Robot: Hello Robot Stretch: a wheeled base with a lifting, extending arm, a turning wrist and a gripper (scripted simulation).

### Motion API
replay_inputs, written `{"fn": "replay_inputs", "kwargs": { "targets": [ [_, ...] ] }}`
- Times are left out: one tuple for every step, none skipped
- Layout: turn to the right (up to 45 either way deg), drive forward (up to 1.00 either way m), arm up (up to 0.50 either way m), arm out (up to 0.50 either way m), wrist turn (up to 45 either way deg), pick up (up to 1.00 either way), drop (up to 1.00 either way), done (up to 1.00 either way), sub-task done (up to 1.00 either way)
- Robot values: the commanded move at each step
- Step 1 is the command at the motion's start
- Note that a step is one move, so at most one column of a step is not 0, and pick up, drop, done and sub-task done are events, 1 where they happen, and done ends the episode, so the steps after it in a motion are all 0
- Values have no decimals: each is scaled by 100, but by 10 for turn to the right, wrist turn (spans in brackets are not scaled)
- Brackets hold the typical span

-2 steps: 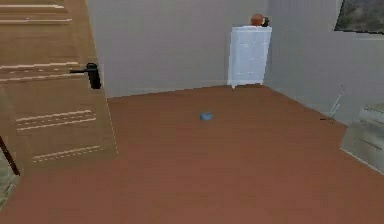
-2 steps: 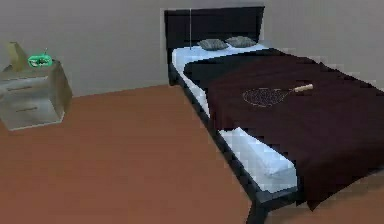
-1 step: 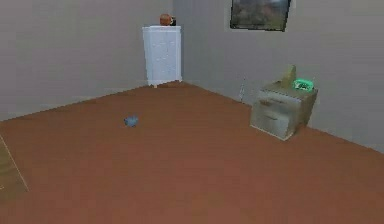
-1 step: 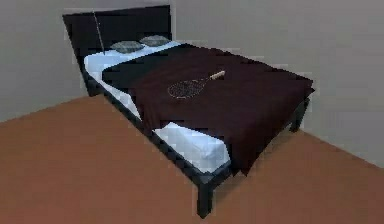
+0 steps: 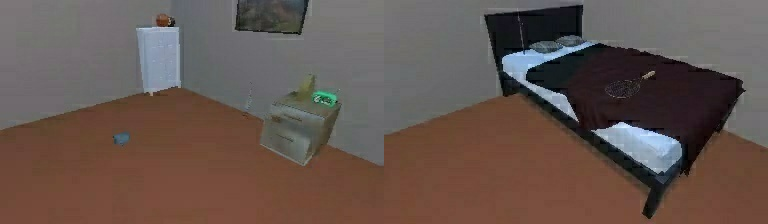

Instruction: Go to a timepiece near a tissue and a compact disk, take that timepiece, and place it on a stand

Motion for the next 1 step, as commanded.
{"fn": "replay_inputs", "kwargs": {
  "targets": [
    [-450, 0, 0, 0, 0, 0, 0, 0, 0]
  ]
}}
